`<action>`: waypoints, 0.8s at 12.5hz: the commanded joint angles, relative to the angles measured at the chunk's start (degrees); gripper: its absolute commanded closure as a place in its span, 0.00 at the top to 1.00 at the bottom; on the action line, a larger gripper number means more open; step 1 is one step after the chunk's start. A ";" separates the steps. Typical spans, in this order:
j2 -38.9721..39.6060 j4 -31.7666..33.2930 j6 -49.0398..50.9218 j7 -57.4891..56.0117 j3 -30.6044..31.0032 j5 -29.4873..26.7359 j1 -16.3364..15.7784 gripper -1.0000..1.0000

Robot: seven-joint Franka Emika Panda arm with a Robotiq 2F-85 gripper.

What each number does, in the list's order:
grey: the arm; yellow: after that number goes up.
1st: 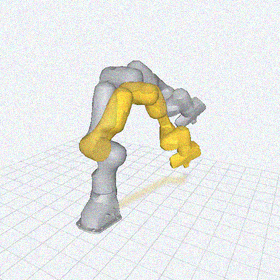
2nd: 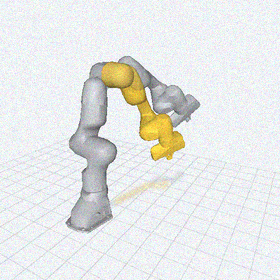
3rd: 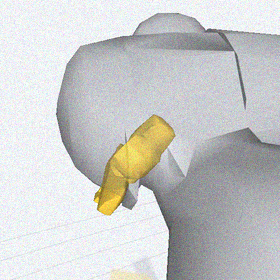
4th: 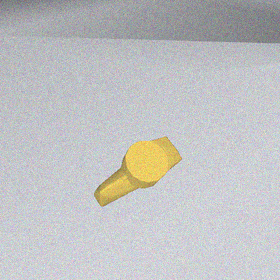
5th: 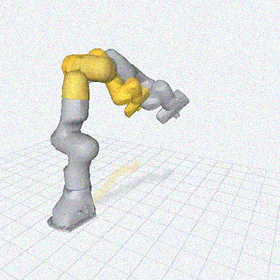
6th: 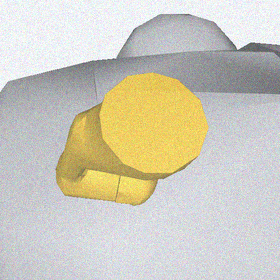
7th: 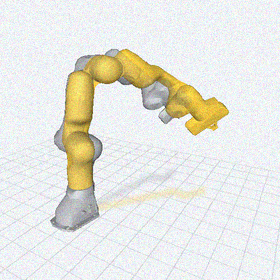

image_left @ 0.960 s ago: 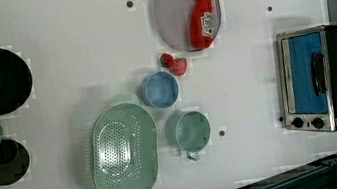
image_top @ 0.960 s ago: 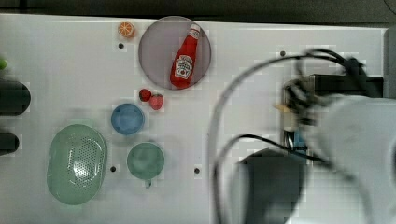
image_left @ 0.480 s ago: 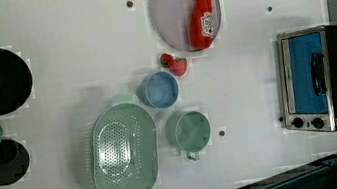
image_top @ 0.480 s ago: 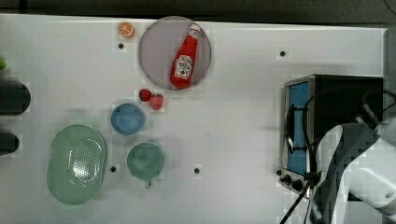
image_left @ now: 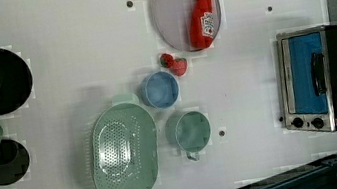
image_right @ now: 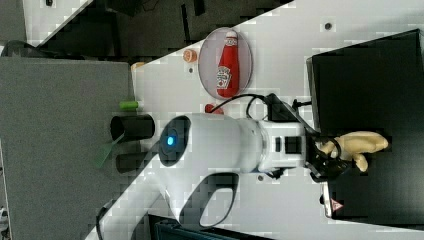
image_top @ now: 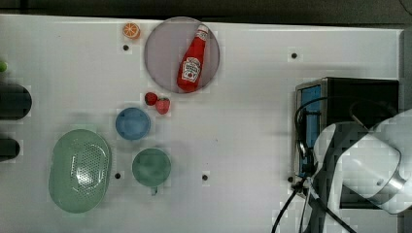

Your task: Pick banana from table and place on oven.

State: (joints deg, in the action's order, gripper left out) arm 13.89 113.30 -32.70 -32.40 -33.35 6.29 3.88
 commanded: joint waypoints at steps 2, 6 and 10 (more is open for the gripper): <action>-4.14 -4.08 -1.04 -2.57 1.77 0.44 -2.18 1.00; -11.83 -5.26 5.77 6.85 9.95 0.26 -5.73 1.00; -21.18 -5.04 20.40 34.90 20.23 -0.20 -7.06 1.00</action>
State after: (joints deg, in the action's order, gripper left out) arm -4.20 108.94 -12.72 -11.51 -15.12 7.26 -3.11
